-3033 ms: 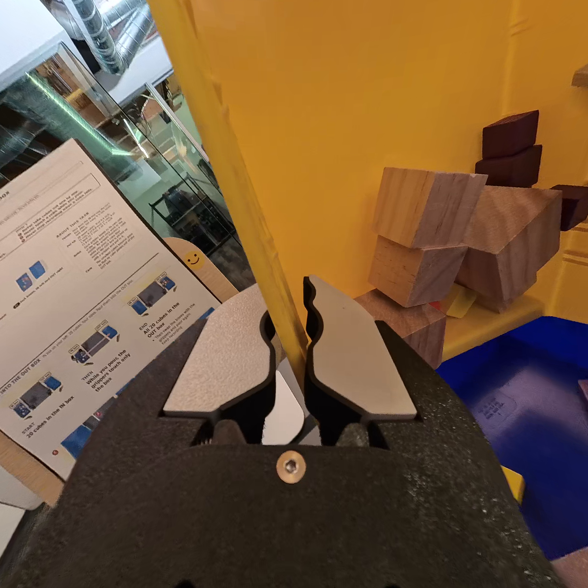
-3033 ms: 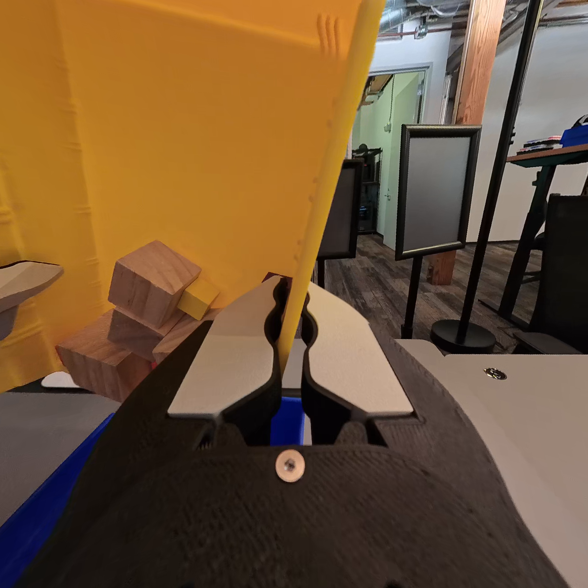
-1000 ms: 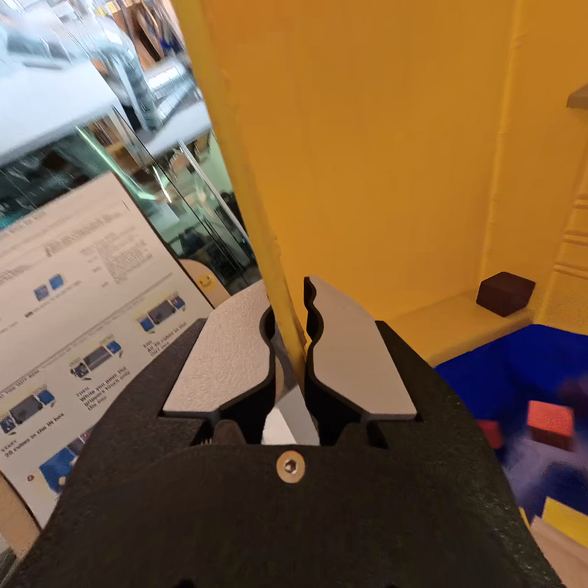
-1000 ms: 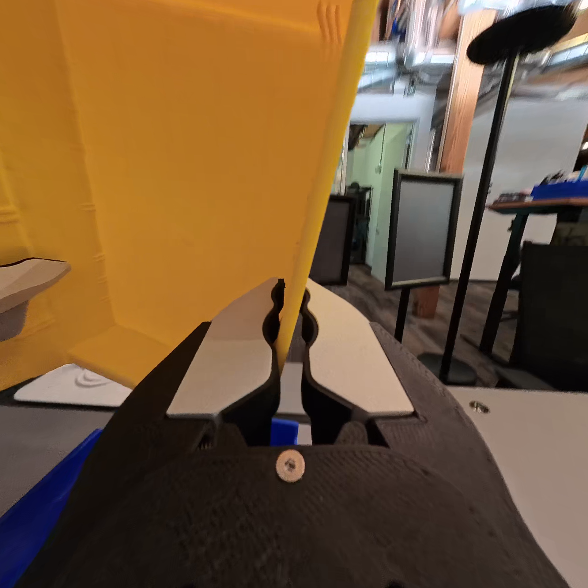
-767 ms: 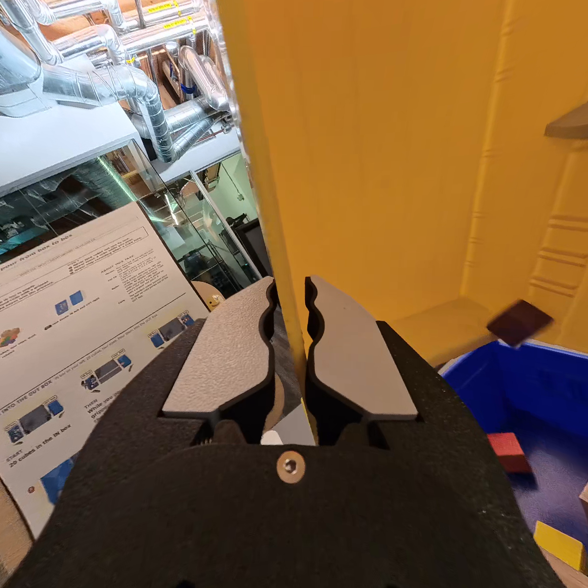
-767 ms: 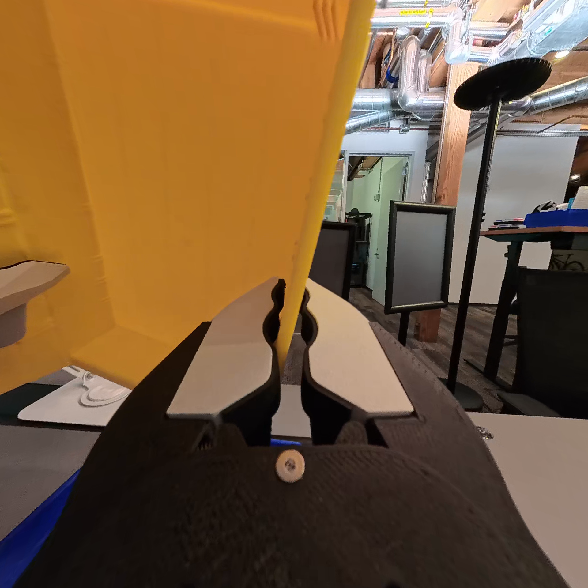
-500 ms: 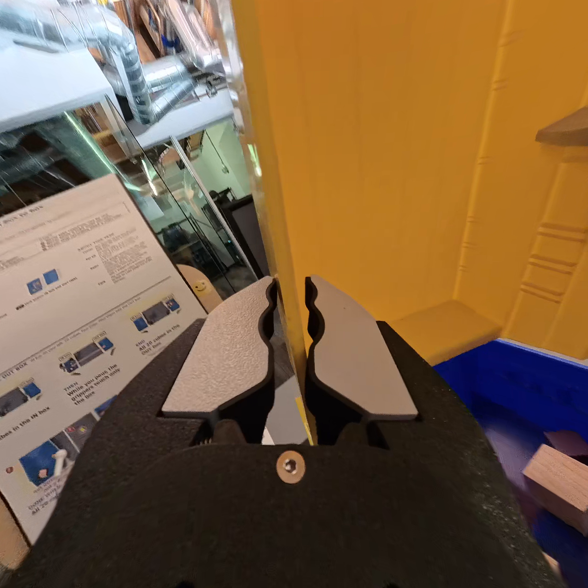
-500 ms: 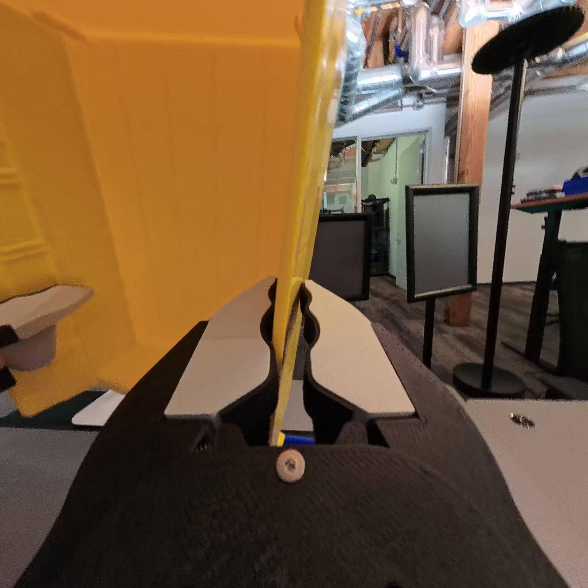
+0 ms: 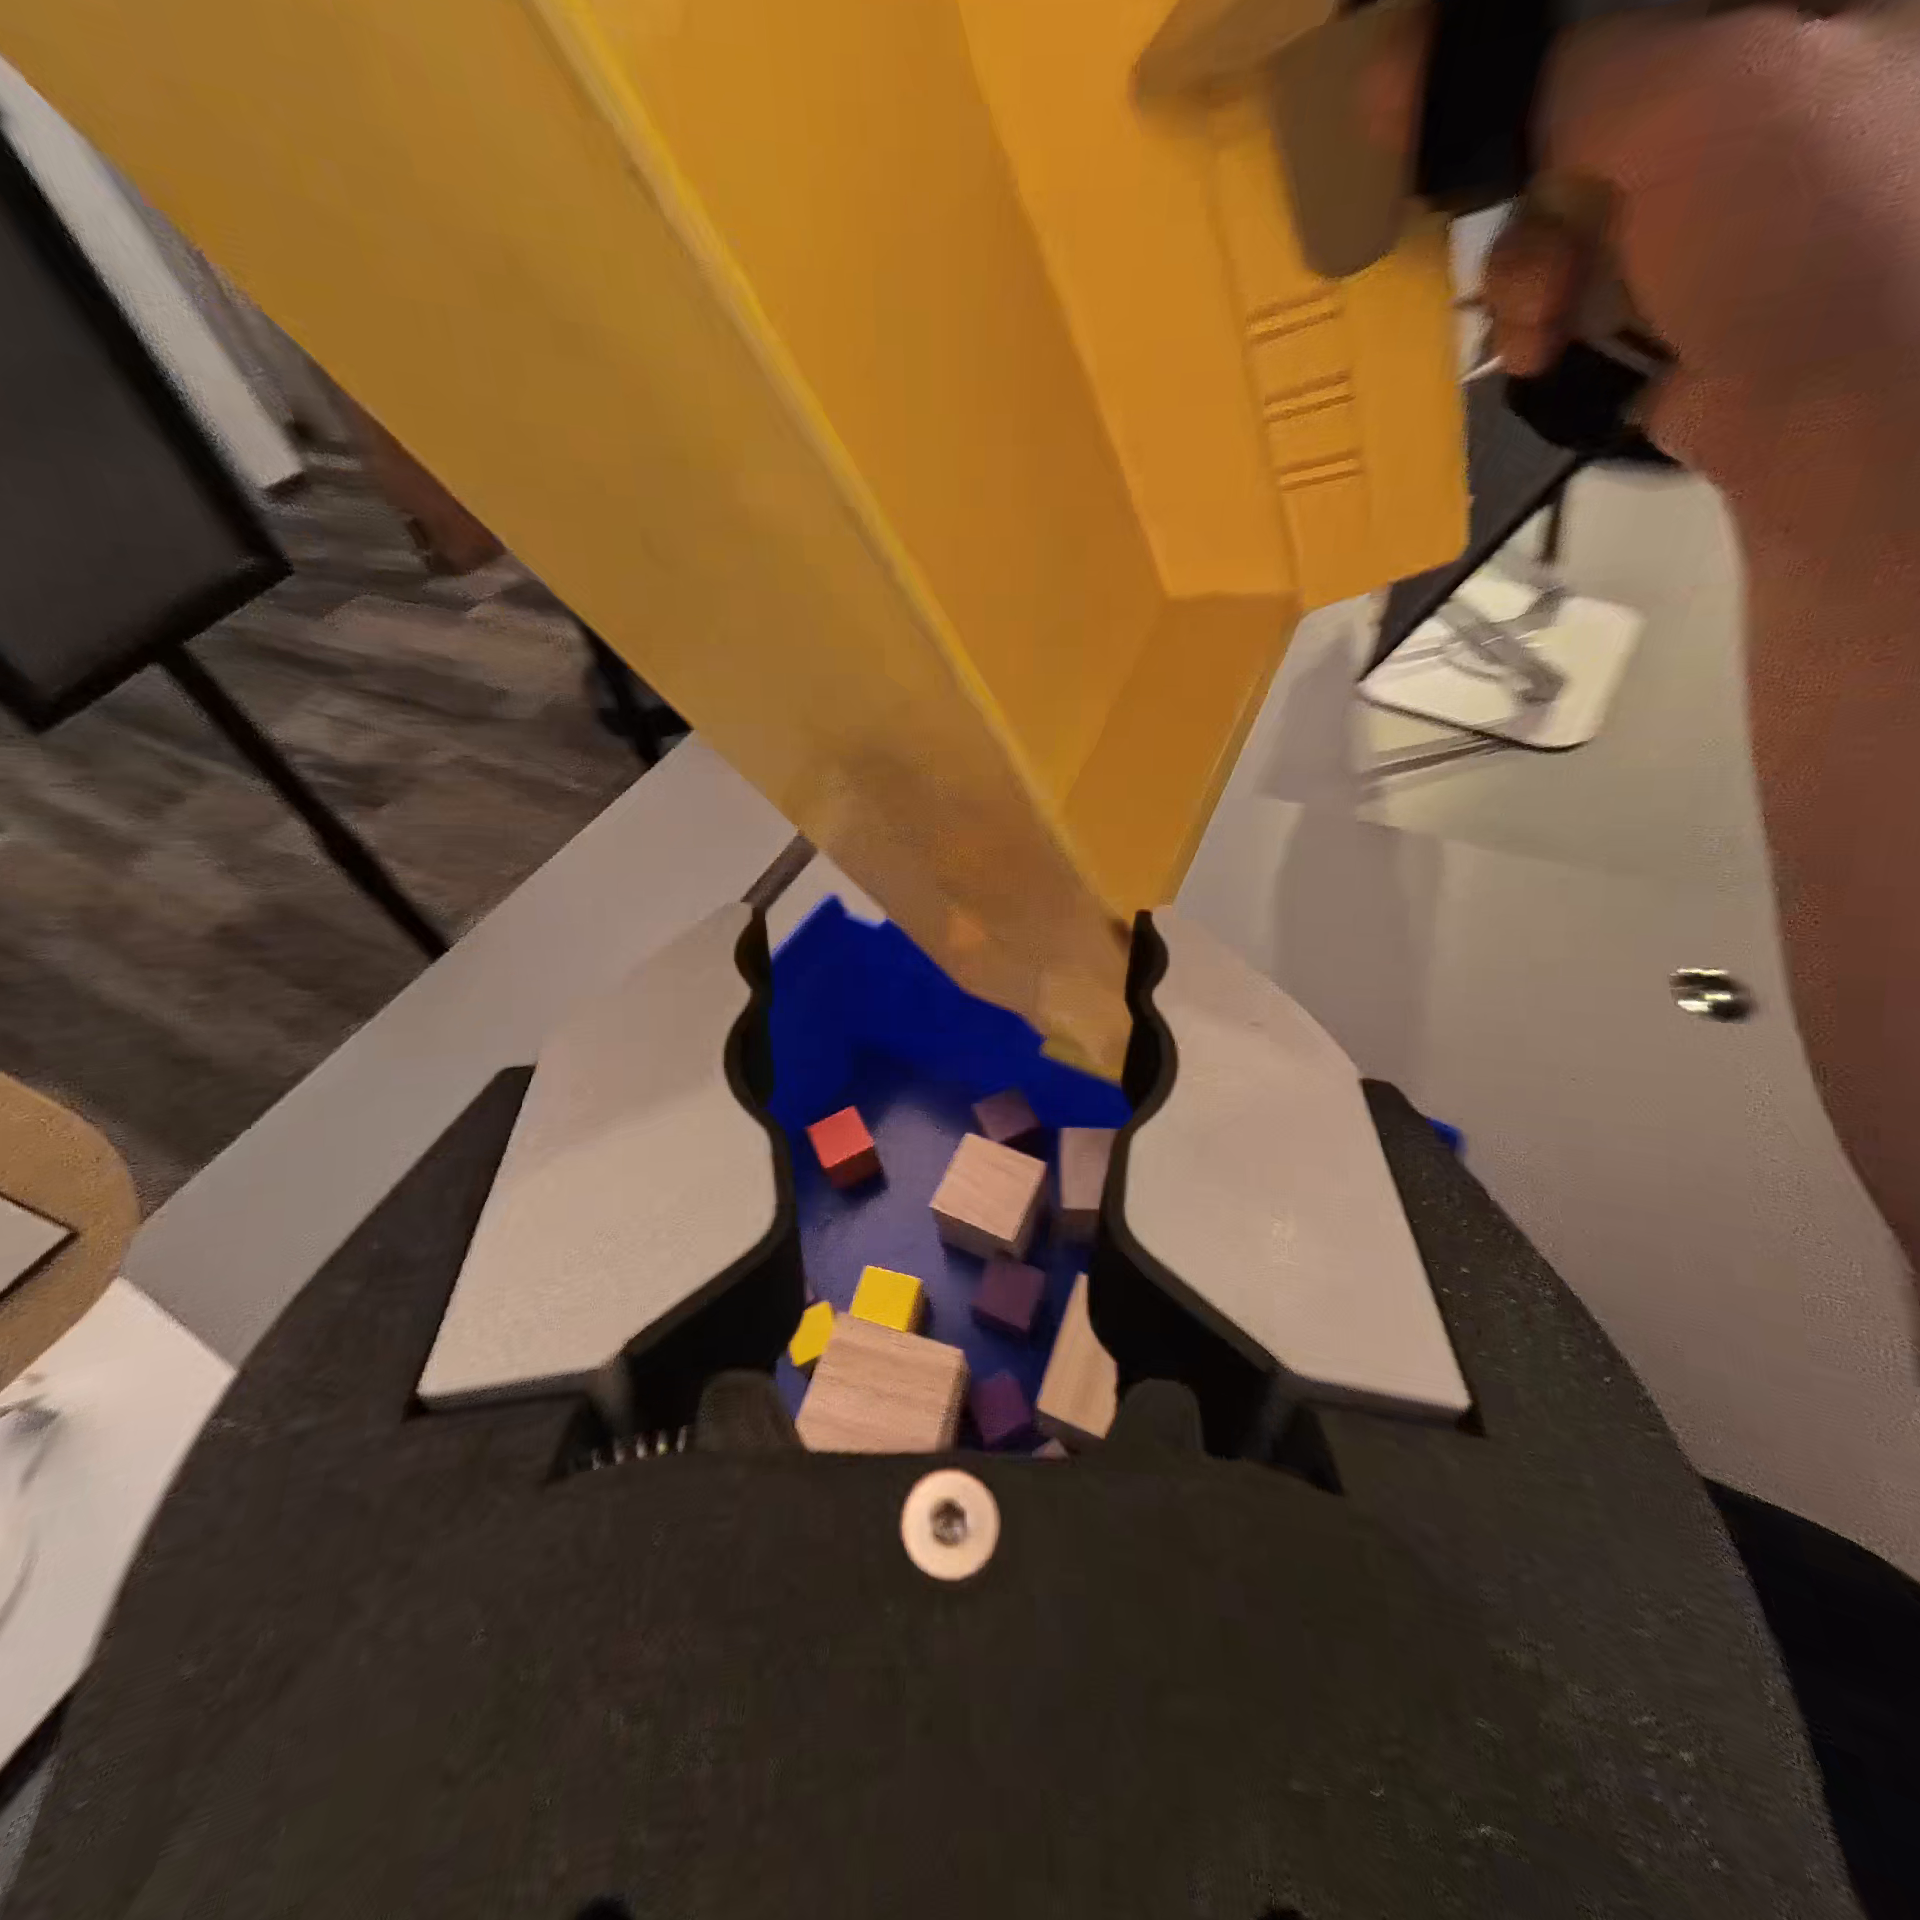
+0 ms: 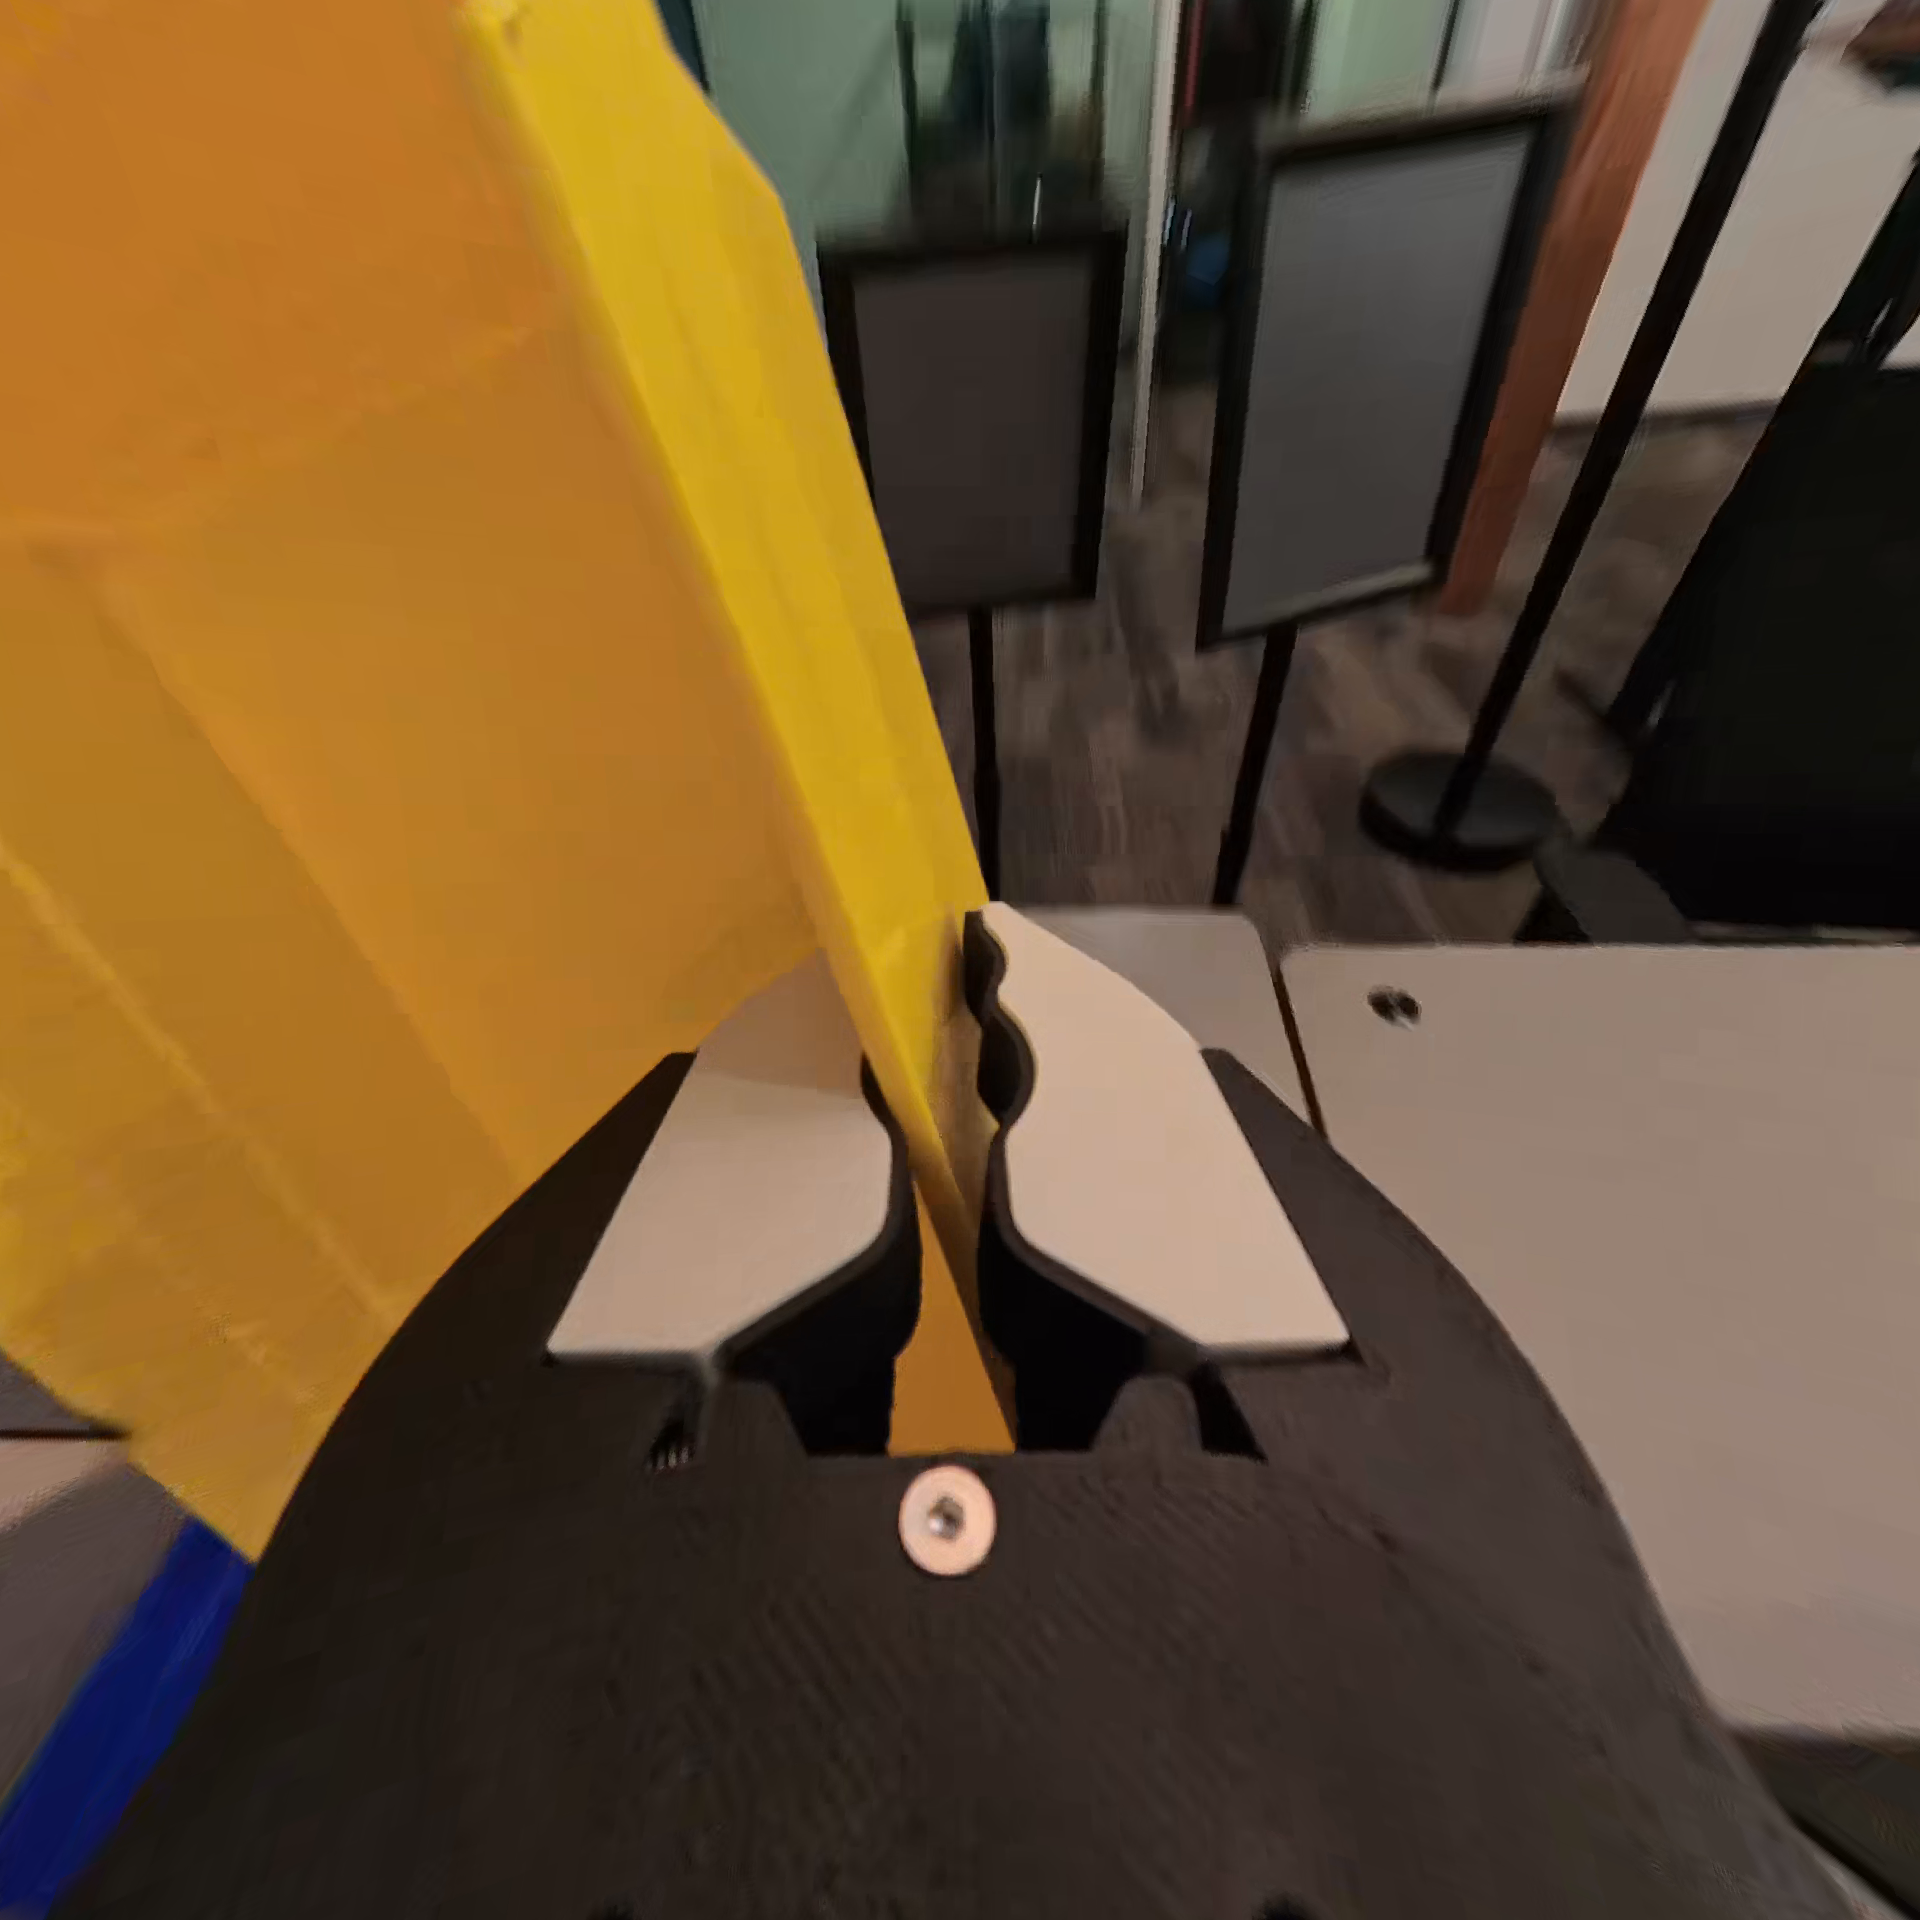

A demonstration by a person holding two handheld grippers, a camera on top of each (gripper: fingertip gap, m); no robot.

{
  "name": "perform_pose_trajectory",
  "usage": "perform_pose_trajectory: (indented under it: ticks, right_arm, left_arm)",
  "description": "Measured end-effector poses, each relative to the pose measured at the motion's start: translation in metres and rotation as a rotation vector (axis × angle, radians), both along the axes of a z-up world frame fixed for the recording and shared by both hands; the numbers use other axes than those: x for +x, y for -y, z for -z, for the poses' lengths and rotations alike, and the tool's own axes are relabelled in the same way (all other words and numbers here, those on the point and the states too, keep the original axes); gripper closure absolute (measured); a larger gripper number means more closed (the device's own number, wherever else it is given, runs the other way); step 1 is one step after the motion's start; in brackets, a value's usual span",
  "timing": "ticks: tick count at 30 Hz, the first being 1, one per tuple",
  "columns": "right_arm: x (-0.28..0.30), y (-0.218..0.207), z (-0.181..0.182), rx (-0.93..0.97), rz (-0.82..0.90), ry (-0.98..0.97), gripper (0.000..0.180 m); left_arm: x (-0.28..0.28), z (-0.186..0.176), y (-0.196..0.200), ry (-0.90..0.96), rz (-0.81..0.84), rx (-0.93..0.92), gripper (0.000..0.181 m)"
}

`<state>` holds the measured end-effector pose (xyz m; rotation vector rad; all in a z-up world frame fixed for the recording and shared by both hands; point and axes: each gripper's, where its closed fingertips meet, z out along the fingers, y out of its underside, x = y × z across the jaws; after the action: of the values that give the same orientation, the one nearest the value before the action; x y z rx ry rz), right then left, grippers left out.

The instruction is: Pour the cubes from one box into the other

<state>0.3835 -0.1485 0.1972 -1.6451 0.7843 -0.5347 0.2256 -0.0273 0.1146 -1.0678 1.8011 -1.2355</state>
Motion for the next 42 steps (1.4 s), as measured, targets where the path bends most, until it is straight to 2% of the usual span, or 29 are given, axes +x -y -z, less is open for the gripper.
perform_pose_trajectory:
  ticks: [3,5,9,10,12,13,16,20,23,28,29,31,33,36,39,42]
  right_arm:
    - [0.019,0.016,0.008,-0.239,-0.040,-0.163,0.175]
    - [0.030,0.038,0.024,-0.339,-0.027,-0.265,0.174]
    - [0.045,0.089,0.064,-0.545,0.055,-0.370,0.173]
    - [0.049,0.100,0.072,-0.585,0.079,-0.376,0.173]
    - [0.055,0.119,0.087,-0.642,0.122,-0.385,0.173]
    - [0.057,0.126,0.094,-0.661,0.135,-0.399,0.173]
    - [0.058,0.141,0.118,-0.702,0.142,-0.455,0.173]
    - [0.055,0.149,0.144,-0.708,0.122,-0.526,0.174]
    - [0.055,0.155,0.158,-0.728,0.125,-0.560,0.175]
    - [0.054,0.161,0.175,-0.760,0.132,-0.593,0.175]
    - [0.054,0.161,0.177,-0.758,0.131,-0.598,0.175]
    - [0.053,0.160,0.184,-0.752,0.121,-0.610,0.175]
    - [0.050,0.161,0.194,-0.753,0.110,-0.642,0.175]
    - [0.046,0.164,0.214,-0.763,0.102,-0.716,0.175]
    - [0.043,0.166,0.236,-0.779,0.097,-0.778,0.175]
    - [0.040,0.166,0.254,-0.795,0.092,-0.824,0.175]
  left_arm:
    - [-0.037,-0.019,-0.031,0.025,0.038,-0.032,0.116]
    - [-0.059,-0.004,-0.078,-0.010,-0.022,0.030,0.116]
    - [-0.095,0.079,-0.201,-0.222,-0.222,0.152,0.118]
    - [-0.106,0.105,-0.226,-0.290,-0.240,0.167,0.125]
    - [-0.122,0.144,-0.273,-0.377,-0.313,0.203,0.126]
    - [-0.127,0.157,-0.290,-0.391,-0.335,0.207,0.126]
    - [-0.132,0.181,-0.304,-0.408,-0.272,0.173,0.124]
    - [-0.136,0.214,-0.313,-0.496,-0.141,0.282,0.124]
    - [-0.139,0.236,-0.314,-0.568,-0.090,0.285,0.124]
    - [-0.143,0.262,-0.320,-0.648,-0.086,0.285,0.137]
    - [-0.142,0.262,-0.319,-0.639,-0.081,0.268,0.147]
    - [-0.140,0.258,-0.315,-0.638,-0.066,0.232,0.152]
    - [-0.133,0.244,-0.305,-0.596,-0.051,0.190,0.152]
    - [-0.112,0.194,-0.263,-0.494,0.009,0.092,0.152]
    - [-0.088,0.140,-0.197,-0.435,0.120,0.030,0.152]
    - [-0.068,0.120,-0.131,-0.449,0.258,0.062,0.152]
